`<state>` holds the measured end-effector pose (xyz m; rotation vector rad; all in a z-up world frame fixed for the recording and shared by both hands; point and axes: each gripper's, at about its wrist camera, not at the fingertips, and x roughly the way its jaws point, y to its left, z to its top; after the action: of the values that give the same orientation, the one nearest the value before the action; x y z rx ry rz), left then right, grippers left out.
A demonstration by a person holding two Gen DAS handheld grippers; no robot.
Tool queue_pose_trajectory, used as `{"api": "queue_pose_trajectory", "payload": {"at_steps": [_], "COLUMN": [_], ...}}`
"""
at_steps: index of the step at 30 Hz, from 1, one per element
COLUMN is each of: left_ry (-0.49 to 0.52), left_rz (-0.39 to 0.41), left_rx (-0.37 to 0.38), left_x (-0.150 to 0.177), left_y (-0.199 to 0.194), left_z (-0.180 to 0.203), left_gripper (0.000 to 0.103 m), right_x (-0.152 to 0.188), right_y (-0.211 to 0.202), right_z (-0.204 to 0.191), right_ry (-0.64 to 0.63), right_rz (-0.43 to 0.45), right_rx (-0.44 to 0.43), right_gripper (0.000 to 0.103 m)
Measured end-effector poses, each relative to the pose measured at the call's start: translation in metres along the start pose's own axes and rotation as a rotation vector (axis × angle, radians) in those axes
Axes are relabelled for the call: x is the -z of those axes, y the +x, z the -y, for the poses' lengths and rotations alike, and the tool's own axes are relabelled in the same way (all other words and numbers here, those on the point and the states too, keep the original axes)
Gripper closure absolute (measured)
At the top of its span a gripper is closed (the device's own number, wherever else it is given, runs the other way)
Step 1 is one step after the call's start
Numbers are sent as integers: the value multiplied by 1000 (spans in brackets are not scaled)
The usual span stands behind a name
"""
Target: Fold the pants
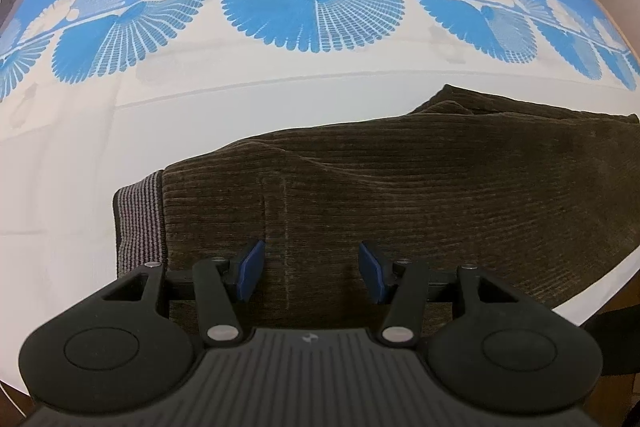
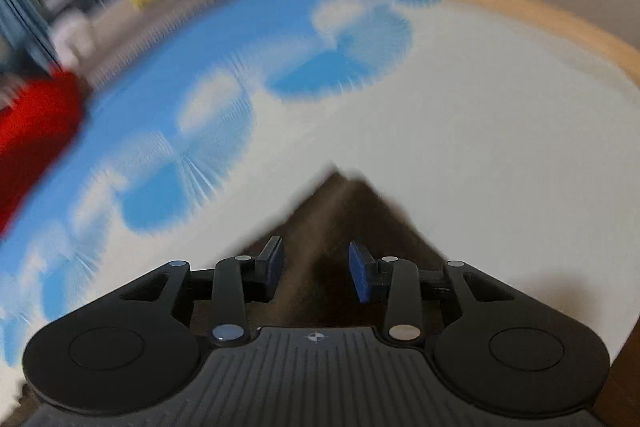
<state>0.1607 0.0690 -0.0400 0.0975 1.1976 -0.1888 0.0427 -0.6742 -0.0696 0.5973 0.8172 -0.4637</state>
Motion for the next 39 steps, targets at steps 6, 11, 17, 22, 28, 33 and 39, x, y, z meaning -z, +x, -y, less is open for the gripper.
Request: {"api": "queue_pose_trajectory", "payload": {"at_steps": [6,11,17,22,28,33,39], "left_ry": [-15,-29,-36,-42,-64,-78,-89], "left_rz": [8,13,17,19,11,15,19], "left_rx": [-8,-23,-27,-28,-36,-40,-39], "left_x": [-6,-12,-15,-13,-8,-5,-6], "left_y": [0,2,2,0,-1,-3,-4], "left_z": [-2,-1,3,3,-8,-20,-31], "left_gripper": [45,45,45,45,45,45,45], "right_x": [-1,2,43,100,157,194,216], "right_y": [20,-15,-28,-25,2,32,65], "right_z": [4,-70,-205,-316,-413,-460,-472], "right_ry": [30,-195,-554,-663,-688,-699,-740], "right_rz": [-133,14,-6,-203,-369,-473,-599], "right_rx": [157,-1,-385,-628,-699,-673,-521], "right_gripper": [65,65,65,64,61,52,50]}}
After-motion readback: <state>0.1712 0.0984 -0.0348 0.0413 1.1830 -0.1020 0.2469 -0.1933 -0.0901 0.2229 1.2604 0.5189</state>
